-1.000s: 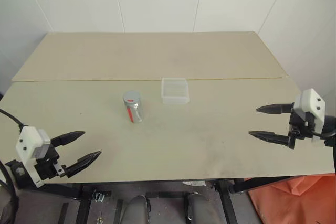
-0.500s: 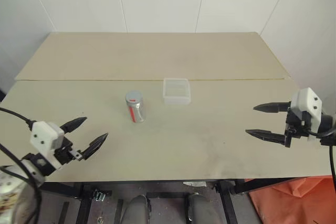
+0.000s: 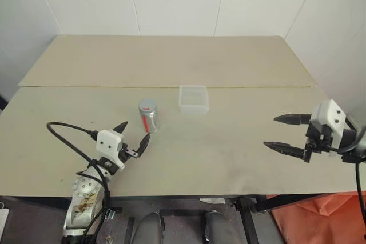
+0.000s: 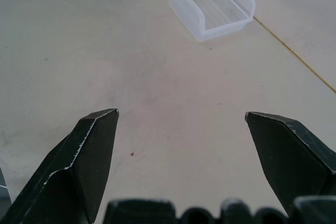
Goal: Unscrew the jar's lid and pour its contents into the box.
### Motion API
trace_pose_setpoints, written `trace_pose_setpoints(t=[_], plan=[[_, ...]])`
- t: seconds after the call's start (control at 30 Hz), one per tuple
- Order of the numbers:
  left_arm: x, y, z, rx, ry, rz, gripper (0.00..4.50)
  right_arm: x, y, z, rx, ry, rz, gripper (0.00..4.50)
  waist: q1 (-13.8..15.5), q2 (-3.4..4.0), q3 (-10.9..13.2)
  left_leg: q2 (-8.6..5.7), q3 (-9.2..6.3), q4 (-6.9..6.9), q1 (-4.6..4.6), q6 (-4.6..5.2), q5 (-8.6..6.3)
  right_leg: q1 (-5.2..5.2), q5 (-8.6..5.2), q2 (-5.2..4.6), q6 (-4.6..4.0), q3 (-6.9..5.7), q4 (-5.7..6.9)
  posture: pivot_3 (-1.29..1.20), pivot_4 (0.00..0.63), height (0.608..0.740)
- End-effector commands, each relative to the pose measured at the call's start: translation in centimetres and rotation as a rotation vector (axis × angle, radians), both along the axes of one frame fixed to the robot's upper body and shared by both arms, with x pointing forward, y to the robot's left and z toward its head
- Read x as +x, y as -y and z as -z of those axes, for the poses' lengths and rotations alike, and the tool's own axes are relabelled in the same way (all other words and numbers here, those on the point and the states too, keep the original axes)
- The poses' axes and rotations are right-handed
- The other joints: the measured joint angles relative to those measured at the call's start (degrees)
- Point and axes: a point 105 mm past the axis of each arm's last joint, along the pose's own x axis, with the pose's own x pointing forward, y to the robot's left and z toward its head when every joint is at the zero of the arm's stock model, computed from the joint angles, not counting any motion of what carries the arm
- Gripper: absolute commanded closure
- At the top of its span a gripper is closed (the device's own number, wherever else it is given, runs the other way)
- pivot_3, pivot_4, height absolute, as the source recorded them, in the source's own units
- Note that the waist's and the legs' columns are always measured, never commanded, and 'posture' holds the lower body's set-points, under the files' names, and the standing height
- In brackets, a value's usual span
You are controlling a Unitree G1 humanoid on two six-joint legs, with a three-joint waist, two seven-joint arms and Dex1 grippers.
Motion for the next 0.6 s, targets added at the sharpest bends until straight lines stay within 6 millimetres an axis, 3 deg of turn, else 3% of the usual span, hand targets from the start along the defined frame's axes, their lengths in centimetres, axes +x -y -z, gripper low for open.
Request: trace_pose_setpoints(t=[0.03,0.37,0.6], plan=[[0.9,0.6,-0.5,-0.004,0.035,0.005,0.02,-0.6,0.0,-1.9,-0.001,0.069,0.008,0.00,0.0,0.00,0.0,0.00,0.00,0.03,-0.01,0.00,0.00,0.00,0.02,0.00,0.03,0.00,0.00,0.00,0.150,0.740],[4.0,2.2,0.2,-0.032,0.030,-0.017,0.02,-0.9,1.3,-2.5,-0.062,0.072,0.043,0.00,0.1,-0.01,0.0,-0.02,-0.01,0.24,-0.09,0.00,0.00,0.03,0.15,-0.01,0.19,0.01,-0.05,0.00,0.150,0.740],[5.4,2.8,-1.3,-0.136,0.110,-0.068,0.02,-0.7,1.3,-2.3,-0.078,0.074,0.043,0.00,0.5,-0.02,0.0,-0.05,-0.03,0.27,-0.20,0.00,0.00,0.01,0.20,-0.02,0.23,0.00,-0.12,0.00,0.150,0.740]])
